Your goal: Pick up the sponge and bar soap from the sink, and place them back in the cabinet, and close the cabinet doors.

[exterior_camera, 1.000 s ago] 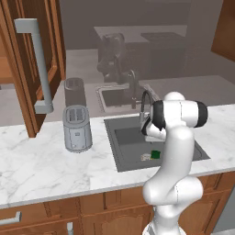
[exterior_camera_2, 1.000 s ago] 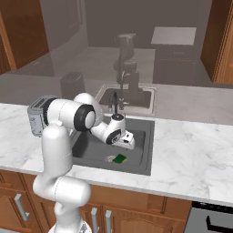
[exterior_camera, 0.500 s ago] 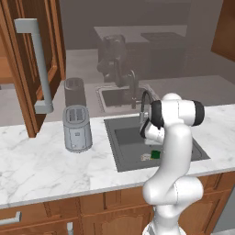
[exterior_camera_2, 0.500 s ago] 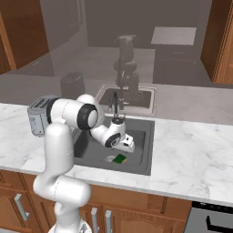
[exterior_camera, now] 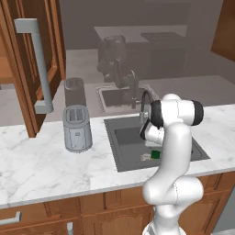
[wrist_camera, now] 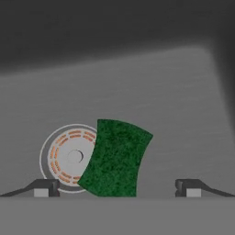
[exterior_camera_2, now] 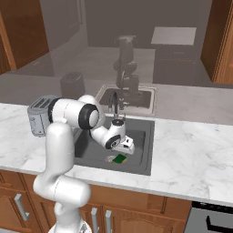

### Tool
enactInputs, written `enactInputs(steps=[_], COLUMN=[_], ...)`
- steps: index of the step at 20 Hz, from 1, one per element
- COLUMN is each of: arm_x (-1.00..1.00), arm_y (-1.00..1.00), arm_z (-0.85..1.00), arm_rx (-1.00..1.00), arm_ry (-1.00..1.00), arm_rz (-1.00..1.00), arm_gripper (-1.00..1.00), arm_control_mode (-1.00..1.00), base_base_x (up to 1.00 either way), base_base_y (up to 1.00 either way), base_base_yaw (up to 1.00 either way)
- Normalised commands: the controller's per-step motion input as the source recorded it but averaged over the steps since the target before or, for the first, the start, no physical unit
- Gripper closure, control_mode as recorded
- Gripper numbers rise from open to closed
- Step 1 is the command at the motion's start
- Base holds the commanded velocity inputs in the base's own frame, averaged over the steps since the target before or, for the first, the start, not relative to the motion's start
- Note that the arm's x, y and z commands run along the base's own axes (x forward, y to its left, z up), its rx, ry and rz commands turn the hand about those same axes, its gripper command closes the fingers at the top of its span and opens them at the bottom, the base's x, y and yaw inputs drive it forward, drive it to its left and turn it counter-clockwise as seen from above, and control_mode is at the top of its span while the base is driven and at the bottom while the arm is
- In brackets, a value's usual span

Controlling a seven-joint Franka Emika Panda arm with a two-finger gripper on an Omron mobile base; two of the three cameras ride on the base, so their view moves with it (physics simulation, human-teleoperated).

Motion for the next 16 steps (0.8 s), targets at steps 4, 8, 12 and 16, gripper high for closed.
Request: enactInputs(steps=[4,8,12,16], arm_x=[0.00,0.00,0.00,0.00], arm_y=[0.00,0.00,0.00,0.00], arm_z=[-0.09,-0.06,-0.14,-0.23], arm_rx=[0.00,0.00,0.00,0.00], arm_ry=[0.01,0.03,0.02,0.01], arm_rz=[0.00,0.00,0.00,0.00], arm_gripper=[-1.00,-1.00,-1.00,-1.00], arm_control_mode=[-1.00,-1.00,-1.00,-1.00], base_base_x=[0.00,0.00,0.00,0.00], base_base_y=[0.00,0.00,0.00,0.00], base_base_yaw=[0.00,0.00,0.00,0.00])
